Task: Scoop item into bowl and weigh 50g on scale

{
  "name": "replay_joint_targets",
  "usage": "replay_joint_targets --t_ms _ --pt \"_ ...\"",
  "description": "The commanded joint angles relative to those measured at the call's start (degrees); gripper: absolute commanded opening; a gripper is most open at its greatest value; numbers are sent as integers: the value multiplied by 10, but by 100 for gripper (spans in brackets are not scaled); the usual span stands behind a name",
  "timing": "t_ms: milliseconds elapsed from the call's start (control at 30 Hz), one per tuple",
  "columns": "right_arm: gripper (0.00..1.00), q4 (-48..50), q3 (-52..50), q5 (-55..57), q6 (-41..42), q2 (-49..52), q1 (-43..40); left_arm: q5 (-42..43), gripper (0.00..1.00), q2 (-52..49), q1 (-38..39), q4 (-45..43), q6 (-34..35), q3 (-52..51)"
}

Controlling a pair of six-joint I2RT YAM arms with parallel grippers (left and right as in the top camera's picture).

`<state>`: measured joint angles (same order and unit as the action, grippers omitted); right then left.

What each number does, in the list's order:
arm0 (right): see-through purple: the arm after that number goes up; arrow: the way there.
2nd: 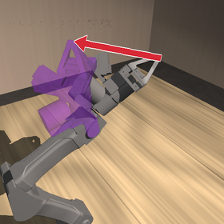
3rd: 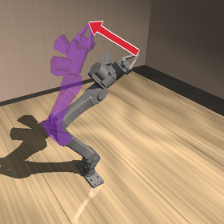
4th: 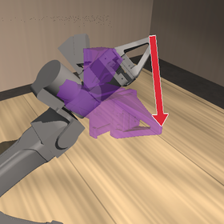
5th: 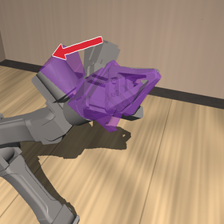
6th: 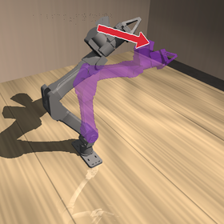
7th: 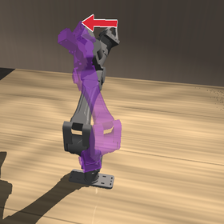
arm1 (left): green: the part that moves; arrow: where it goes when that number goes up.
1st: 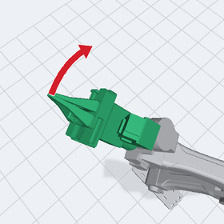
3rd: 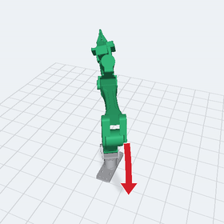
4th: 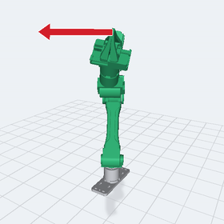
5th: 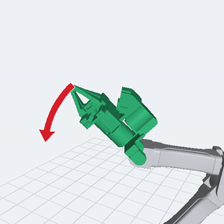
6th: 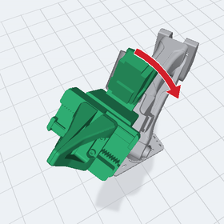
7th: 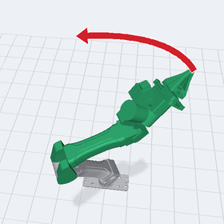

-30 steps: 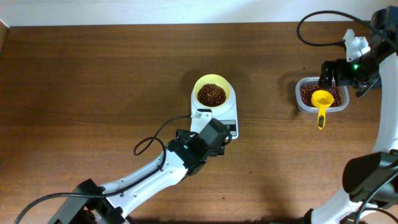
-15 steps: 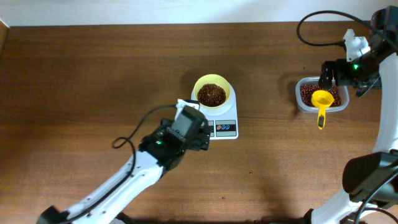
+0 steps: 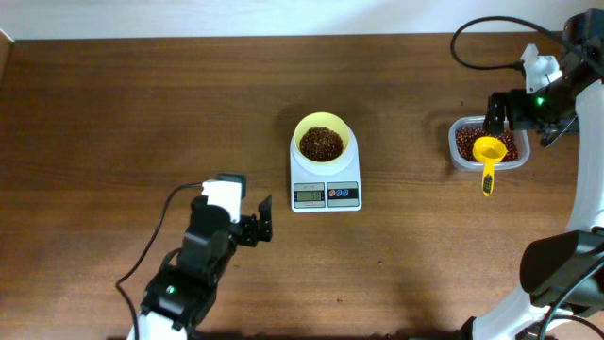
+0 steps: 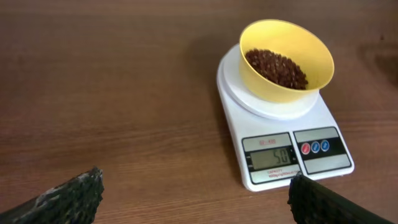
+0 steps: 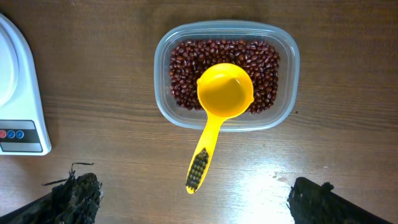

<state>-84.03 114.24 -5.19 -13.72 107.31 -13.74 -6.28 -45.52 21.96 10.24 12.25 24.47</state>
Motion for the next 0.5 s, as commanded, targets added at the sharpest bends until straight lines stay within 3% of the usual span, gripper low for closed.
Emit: replay_joint_targets --t_ms 0,233,467 --pt "99 0 11 5 0 -8 -2 34 99 102 -39 -41 -49 -63" --pt "99 0 11 5 0 -8 -2 68 99 341 -102 -190 -89 -239" --pt "99 0 11 5 0 -8 -2 76 99 418 -158 -73 -93 -239"
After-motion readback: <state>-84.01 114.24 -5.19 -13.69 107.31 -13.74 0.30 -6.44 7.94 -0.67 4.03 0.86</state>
